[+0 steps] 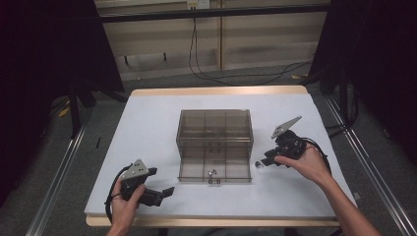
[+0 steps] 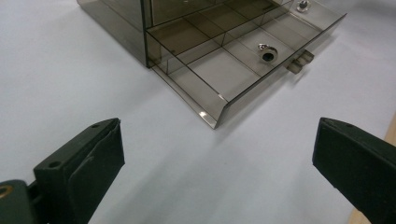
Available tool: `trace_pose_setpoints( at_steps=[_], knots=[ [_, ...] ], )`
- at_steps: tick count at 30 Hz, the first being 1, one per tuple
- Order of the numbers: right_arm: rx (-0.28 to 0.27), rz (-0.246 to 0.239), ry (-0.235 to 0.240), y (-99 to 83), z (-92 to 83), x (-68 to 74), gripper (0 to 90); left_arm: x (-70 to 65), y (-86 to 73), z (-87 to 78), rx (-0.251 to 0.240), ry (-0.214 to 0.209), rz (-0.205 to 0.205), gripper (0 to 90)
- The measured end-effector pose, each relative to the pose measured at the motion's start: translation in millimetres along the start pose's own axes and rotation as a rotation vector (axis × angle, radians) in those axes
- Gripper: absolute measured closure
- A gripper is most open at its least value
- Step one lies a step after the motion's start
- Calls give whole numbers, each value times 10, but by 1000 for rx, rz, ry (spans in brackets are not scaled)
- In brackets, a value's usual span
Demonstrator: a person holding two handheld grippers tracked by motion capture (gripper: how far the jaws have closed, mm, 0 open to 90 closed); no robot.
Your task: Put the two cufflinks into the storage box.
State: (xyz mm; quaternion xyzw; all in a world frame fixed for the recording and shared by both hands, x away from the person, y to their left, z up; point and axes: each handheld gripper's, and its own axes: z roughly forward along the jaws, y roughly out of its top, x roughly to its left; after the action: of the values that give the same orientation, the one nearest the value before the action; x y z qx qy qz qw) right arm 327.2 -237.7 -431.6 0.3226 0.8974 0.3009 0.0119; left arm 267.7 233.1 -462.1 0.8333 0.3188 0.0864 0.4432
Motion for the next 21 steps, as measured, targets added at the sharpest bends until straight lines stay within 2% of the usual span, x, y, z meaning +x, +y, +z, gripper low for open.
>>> trace_pose_setpoints(
  at_steps=[2, 6, 12, 15, 21],
  knots=[
    [20, -17, 23, 61, 0, -2, 642, 2, -1, -1, -1, -2, -3, 21],
    [61, -37, 6, 141, 35, 12, 648, 1, -8, -6, -5, -3, -5, 21],
    [111, -45, 19, 195, 113, -43, 651, 8, -10, -1, -5, -11, -9, 21],
    [152, -55, 2, 217, 151, -51, 656, 7, -11, 4, -2, -11, -9, 21],
    [179, -57, 18, 218, 199, -61, 658, 10, -11, 3, -4, -10, -9, 21]
  ],
)
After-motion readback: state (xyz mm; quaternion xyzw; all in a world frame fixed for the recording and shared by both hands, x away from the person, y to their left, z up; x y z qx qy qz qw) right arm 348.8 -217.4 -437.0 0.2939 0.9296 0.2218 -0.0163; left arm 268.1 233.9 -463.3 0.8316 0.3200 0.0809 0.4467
